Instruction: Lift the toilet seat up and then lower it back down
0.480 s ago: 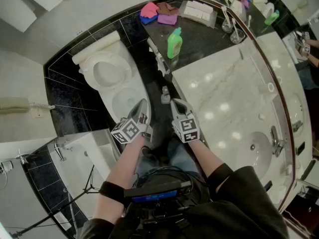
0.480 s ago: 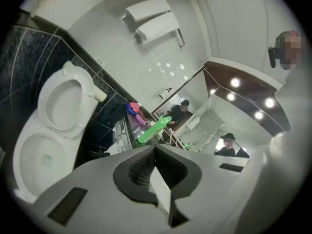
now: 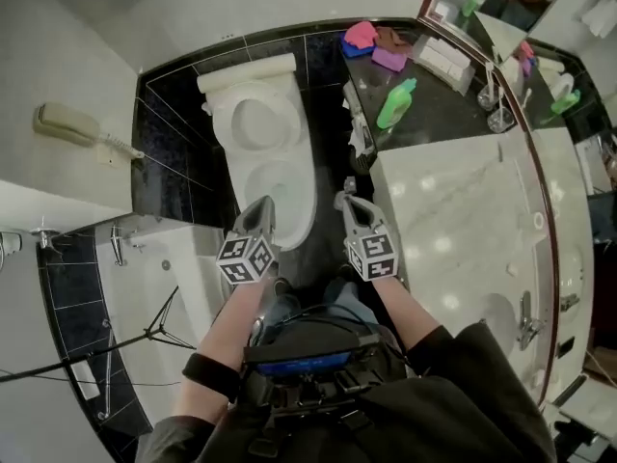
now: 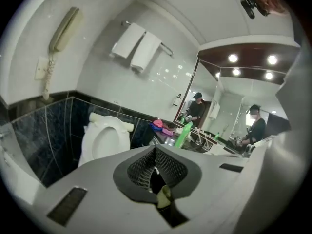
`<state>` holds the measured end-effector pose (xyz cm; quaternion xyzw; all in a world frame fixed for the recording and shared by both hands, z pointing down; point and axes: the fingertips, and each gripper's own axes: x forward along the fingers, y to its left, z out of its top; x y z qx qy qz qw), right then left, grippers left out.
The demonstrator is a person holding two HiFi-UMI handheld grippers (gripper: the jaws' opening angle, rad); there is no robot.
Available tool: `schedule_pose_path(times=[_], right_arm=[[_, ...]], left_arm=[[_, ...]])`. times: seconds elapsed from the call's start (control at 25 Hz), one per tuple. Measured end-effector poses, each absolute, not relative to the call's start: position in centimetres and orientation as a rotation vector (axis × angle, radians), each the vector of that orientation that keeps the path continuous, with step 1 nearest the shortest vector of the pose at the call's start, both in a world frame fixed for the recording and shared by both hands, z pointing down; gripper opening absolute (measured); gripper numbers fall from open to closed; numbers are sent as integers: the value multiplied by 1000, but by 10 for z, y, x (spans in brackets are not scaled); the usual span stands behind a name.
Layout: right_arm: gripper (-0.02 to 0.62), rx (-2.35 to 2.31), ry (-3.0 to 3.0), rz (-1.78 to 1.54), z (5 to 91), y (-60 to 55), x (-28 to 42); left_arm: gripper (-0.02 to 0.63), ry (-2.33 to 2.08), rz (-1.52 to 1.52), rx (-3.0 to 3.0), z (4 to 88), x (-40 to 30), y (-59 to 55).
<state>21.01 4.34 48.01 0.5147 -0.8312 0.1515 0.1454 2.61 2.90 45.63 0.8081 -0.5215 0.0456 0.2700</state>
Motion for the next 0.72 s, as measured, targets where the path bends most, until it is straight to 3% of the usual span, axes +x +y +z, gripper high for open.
schedule_pose_path(times=[0.28,0.72], right_arm=[[3,1373,-2444,431,465,46,153],[3,1268,-2491,440,454,51,88]], left_arm=[[0,-1712,429,2239,441,-59,51],[0,-1754,453,2215,439,-108,70]])
